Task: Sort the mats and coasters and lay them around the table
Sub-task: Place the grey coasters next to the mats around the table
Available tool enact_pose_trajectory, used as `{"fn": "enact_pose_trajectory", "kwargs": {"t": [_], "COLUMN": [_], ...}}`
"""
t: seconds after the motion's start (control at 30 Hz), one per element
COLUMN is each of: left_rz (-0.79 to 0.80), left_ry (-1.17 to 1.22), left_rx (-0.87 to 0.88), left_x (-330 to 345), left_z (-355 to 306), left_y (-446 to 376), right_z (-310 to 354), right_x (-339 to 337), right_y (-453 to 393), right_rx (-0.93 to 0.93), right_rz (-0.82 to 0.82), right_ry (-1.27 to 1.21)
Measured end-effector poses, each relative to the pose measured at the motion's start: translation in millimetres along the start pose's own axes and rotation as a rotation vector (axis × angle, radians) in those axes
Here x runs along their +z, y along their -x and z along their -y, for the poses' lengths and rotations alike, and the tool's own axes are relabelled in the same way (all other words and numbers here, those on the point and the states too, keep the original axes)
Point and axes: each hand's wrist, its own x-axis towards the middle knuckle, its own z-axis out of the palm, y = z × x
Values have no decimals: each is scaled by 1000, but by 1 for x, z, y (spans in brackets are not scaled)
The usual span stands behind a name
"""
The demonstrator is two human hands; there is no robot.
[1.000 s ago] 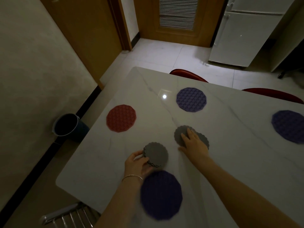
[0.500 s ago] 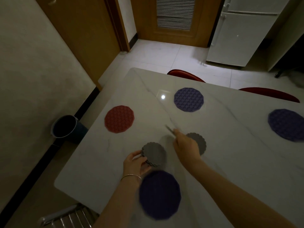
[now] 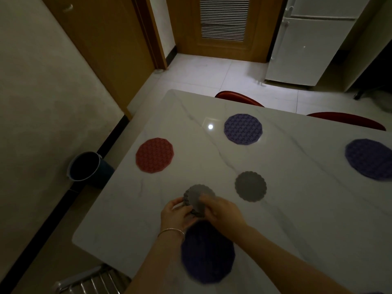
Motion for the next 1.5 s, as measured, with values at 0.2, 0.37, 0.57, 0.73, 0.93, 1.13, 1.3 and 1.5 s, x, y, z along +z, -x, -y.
{"fn": "enact_pose_trajectory", "kwargs": {"t": [0.2,0.37,0.57,0.73,0.93,1.13,1.3,1.5], "left_rz": [-16,-25,-23,-39,-13,19,76,140], "left_ry": [-43,-48,-62,-67,22,47,50,-7], "left_rx": [15,13,16,18,18,38,47,99], "left_x": [2,1,1,0,2,0,0,9], "left_z": [-1,2,2,4,7,10,9,7], "left_y": [2,1,0,-2,0,3,2,16], "right_z": [-67,-93,-70,-28,2,-2,-4,-8], "right_x": [-46,-54,-62,-34,27,36,21,-1], "right_y": [-4,4,7,8,12,15,12,29], "right_rx": [385,381,238,110,29,43,16,3], "right_rz": [-109,89,-166,-257,-11,45,79,18], "right_ry": [212,445,425,92,46,24,-20,-27]}}
